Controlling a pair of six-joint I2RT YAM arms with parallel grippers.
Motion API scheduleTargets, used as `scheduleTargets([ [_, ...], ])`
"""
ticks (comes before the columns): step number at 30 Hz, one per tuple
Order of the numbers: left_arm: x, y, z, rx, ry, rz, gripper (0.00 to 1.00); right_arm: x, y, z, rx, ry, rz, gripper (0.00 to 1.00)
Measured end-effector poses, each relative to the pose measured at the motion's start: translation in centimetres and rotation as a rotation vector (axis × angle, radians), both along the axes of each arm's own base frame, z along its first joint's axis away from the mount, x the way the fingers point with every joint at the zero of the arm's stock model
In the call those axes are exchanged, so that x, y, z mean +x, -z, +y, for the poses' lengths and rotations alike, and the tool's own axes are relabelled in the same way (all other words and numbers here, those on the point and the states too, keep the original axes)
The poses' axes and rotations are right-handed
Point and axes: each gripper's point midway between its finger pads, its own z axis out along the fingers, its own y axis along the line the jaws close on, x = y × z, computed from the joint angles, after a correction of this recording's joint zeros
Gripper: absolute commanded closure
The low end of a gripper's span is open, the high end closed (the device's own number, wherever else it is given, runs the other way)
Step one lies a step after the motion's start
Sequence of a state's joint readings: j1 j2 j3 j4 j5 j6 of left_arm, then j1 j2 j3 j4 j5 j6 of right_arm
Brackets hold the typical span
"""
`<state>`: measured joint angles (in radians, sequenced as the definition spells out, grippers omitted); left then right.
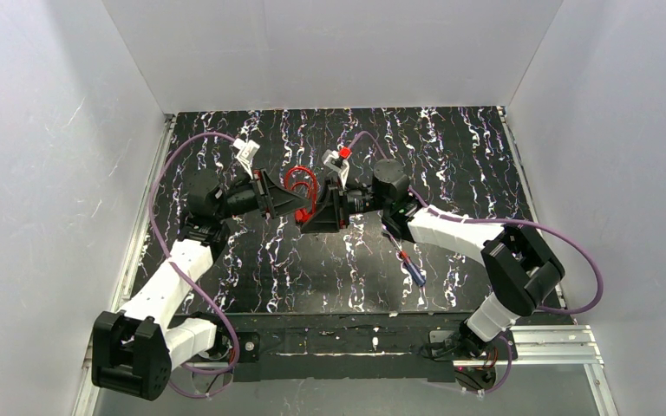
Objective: Lock with the key
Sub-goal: Lock the lock.
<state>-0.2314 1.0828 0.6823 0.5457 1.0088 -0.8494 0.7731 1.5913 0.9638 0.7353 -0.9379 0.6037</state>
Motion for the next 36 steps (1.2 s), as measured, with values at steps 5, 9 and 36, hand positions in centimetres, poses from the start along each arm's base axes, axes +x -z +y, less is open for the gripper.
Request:
scheduleTargets([
  [5,0.0,0.4,-0.3,0.003,0.011,0.013,0.71,0.0,0.3,0.1,-0.006,-0.001,0.005,0.99],
  [9,0.0,0.6,-0.6,0.005,0.019,0.017,0.71,0.1,0.4,0.1,-0.008,-0.001,0.007,0.99],
  [36,-0.3,1.1,-1.2,-0.005,0.036,0.047,1.0,0.3,0.9,0.4,-0.036,-0.013,0.034,0.78],
])
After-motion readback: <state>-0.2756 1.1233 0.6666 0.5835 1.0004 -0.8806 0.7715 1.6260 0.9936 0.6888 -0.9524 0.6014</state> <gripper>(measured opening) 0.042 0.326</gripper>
